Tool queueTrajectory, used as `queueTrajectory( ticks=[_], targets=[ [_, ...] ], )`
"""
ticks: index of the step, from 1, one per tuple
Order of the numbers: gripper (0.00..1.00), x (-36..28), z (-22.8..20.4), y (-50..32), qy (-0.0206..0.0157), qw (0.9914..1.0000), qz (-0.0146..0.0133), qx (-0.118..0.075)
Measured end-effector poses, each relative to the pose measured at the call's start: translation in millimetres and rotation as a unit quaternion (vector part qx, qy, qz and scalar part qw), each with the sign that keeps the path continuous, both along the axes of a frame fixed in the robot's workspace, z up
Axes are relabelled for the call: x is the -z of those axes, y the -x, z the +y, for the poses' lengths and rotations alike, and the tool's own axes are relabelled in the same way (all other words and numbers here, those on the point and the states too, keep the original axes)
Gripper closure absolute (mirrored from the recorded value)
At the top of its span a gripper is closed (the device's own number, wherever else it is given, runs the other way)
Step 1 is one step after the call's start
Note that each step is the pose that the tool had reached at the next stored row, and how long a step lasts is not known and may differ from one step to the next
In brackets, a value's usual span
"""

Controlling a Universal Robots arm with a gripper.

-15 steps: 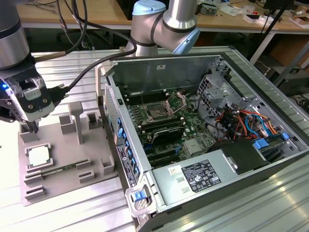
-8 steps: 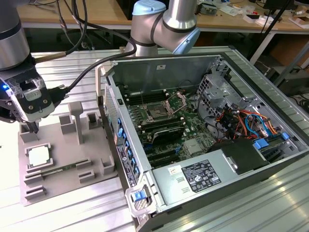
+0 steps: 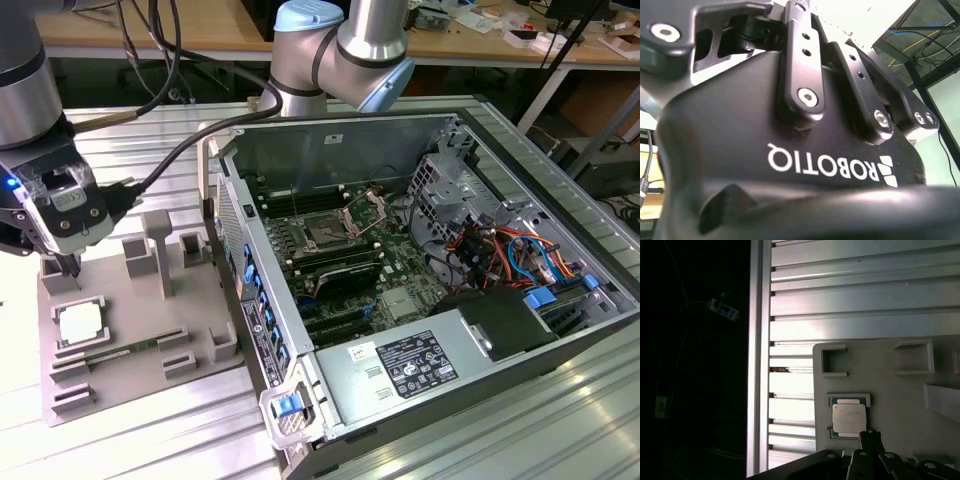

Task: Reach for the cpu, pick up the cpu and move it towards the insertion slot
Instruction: 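Reach for the cpu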

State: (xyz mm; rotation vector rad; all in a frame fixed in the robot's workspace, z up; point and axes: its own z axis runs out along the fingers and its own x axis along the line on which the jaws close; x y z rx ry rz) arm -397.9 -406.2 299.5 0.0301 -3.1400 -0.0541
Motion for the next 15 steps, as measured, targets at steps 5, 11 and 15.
queueTrajectory(
  ticks=[5, 11, 15],
  targets=[
    [0.89, 1.4, 0.0, 0.0, 0.0000, 1.00000, 0.0000, 0.000],
    [0.89, 3.0, 0.0, 0.1, 0.0000, 1.00000, 0.0000, 0.000],
    [0.89, 3.8, 0.0, 0.1, 0.0000, 1.00000, 0.0000, 0.000]
  ],
)
